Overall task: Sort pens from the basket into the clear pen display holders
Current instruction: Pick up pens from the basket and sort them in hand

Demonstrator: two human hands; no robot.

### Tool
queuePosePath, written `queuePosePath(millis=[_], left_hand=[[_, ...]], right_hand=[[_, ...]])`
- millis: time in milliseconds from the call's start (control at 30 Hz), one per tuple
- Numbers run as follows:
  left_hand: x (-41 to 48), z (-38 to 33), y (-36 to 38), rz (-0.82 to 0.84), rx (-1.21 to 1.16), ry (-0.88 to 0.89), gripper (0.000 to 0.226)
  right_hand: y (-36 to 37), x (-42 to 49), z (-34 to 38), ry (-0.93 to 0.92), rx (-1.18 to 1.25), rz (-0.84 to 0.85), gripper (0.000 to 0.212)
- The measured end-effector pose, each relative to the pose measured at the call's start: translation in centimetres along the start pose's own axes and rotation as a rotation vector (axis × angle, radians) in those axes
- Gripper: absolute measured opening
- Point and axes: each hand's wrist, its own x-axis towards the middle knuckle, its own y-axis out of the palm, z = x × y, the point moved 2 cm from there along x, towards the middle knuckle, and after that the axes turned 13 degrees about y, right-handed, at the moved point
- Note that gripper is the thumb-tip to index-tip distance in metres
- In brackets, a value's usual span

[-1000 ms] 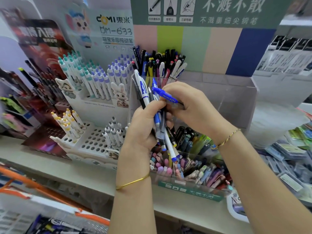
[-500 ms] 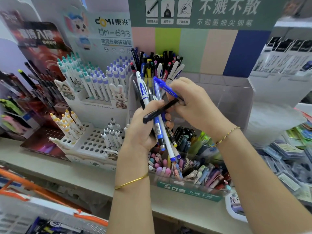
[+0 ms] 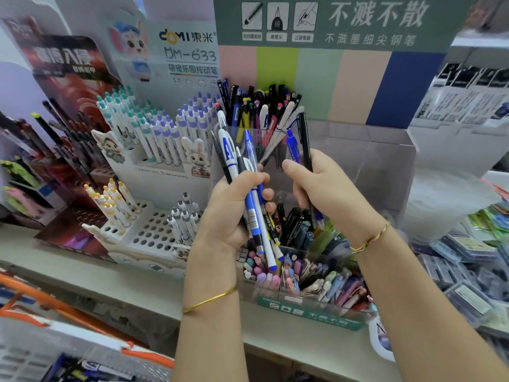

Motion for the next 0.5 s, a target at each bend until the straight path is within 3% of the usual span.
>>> queuePosePath(millis=[133, 233, 400, 500], left_hand=[[-0.2, -0.1, -0.2, 0.067, 0.064, 0.023, 0.028], [-0.3, -0.1, -0.3, 0.137, 0.096, 0.019, 0.025], [-0.5, -0.2, -0.4, 0.184, 0.19, 0.015, 0.03], [-0.5, -0.3, -0.4, 0.14, 0.185, -0.001, 0.011]], right_hand=[[0.9, 0.0, 0.3, 0.111, 0.339, 0.129, 0.009], [1.3, 0.1, 0.9, 0.117, 0.39, 0.154, 0.004], [2.5, 0.2, 1.6, 0.143, 0.421, 0.207, 0.022], [2.9, 0.4, 1.7, 0.13, 0.487, 0.155, 0.016]])
